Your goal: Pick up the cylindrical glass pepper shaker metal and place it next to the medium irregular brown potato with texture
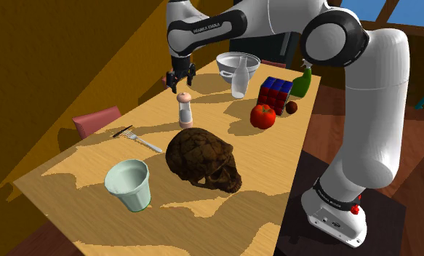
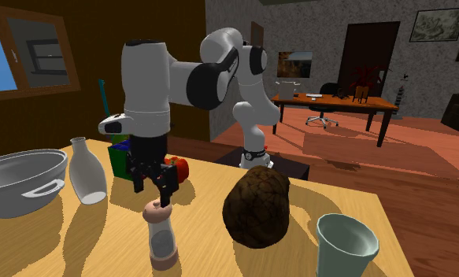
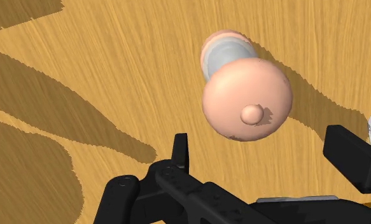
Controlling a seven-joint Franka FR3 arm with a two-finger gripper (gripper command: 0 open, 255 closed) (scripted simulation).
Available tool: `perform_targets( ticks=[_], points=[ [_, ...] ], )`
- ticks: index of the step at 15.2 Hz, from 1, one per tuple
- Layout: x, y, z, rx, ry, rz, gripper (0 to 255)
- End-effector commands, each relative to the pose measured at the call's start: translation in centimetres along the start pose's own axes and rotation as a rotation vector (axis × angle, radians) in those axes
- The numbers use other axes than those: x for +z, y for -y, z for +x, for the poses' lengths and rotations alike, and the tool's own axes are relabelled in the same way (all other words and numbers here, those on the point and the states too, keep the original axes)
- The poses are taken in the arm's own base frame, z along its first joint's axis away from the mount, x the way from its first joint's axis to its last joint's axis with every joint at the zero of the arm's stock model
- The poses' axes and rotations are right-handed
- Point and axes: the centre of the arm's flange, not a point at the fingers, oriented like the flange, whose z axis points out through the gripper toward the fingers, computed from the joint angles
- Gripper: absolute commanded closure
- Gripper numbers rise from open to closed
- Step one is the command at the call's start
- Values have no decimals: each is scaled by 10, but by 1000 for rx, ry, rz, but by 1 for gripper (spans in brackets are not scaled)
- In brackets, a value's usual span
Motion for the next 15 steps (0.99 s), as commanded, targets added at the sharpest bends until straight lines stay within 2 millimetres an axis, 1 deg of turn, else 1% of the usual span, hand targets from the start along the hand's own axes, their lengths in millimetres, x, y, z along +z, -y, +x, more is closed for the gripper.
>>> perform_targets(
  ticks=[1, 8, 15],
  points=[
    [11, 3, 8, -3, -4, 2, 0],
    [46, 3, 8, -3, -4, 2, 0],
    [46, 3, 8, -3, -4, 2, 0]
  ],
)
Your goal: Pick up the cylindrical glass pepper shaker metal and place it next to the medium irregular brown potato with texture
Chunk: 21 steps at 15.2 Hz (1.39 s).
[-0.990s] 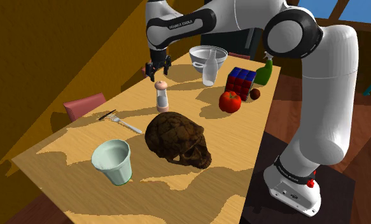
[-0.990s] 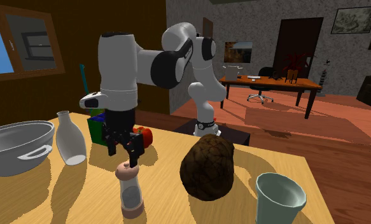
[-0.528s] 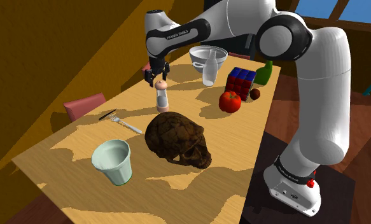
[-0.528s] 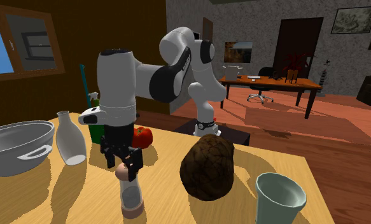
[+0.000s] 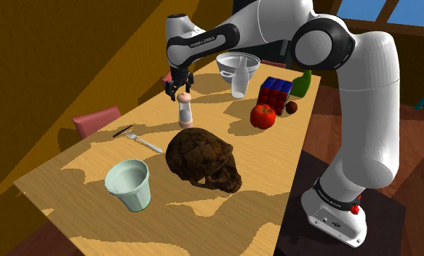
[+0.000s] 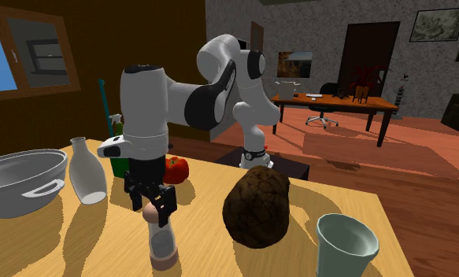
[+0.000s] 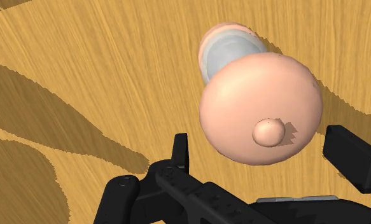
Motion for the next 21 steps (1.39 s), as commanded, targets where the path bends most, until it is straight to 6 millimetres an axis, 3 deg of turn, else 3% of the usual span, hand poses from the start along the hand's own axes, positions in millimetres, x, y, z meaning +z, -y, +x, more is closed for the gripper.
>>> perform_targets(
  ticks=[1, 10, 21],
  points=[
    [0, 0, 0, 0, 0, 0, 255],
    [0, 0, 0, 0, 0, 0, 255],
    [-58, -2, 6, 0, 0, 0, 255]
  ],
)
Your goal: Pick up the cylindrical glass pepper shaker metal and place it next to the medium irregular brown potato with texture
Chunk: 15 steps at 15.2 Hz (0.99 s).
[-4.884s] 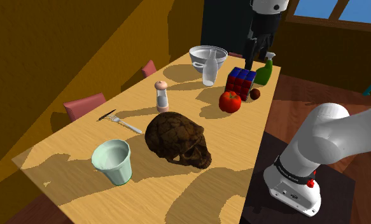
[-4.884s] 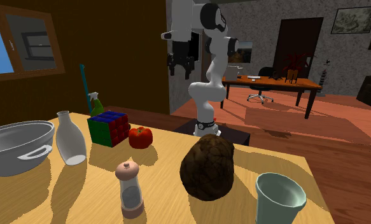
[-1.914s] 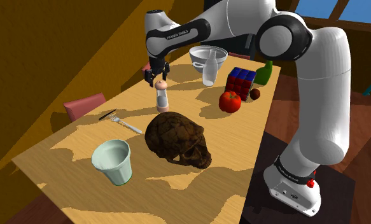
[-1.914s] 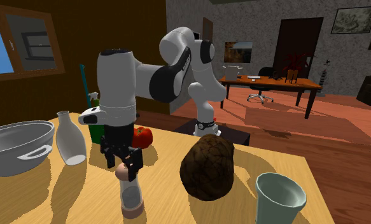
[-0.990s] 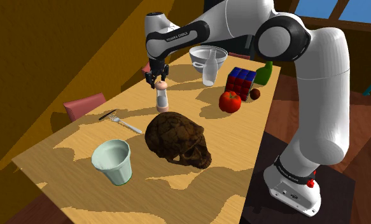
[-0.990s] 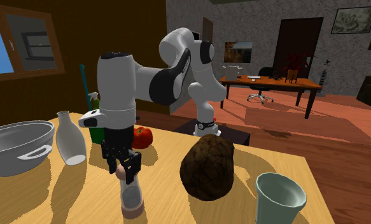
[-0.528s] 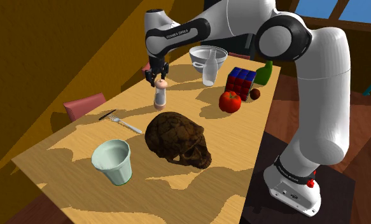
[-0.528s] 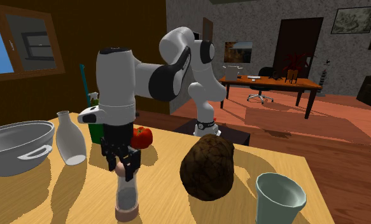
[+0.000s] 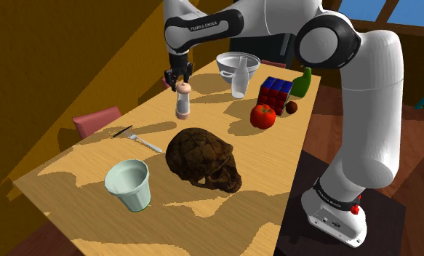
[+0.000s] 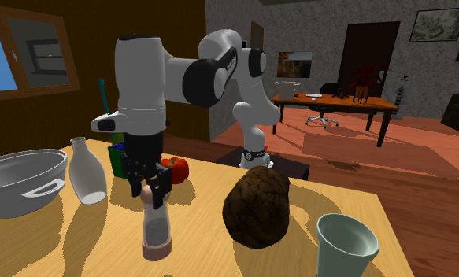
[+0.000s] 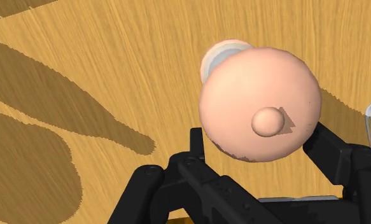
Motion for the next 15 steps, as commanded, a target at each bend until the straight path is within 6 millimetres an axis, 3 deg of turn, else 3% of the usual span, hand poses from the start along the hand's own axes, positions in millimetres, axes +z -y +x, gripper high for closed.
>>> perform_targets(
  ticks=[1, 15],
  points=[
    [-10, 0, 2, 0, 0, 0, 255],
    [-80, -2, 8, 0, 0, 0, 255]
  ],
)
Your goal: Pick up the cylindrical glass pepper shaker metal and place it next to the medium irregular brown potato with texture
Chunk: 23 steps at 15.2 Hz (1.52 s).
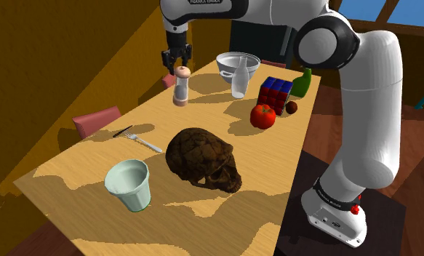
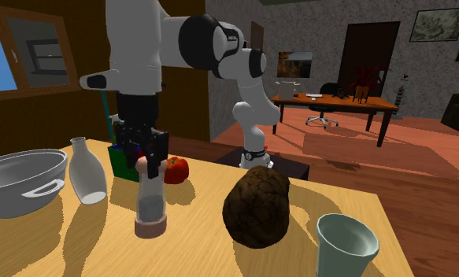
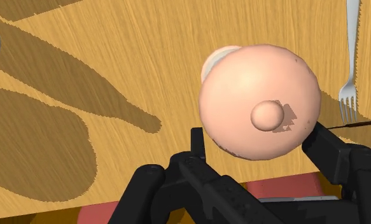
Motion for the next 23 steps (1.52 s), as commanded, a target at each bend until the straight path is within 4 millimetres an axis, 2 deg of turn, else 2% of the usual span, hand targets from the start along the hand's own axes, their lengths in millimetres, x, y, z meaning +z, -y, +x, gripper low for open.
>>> perform_targets(
  ticks=[1, 11, 12, 13, 23],
  points=[
    [-6, -11, -6, 0, 0, 0, 255],
    [-32, -118, -79, 0, 0, 0, 255],
    [-30, -105, -72, 1, 0, 0, 255],
    [-30, -105, -72, 1, 0, 0, 0],
    [97, -102, -90, -63, 159, 55, 0]
  ],
)
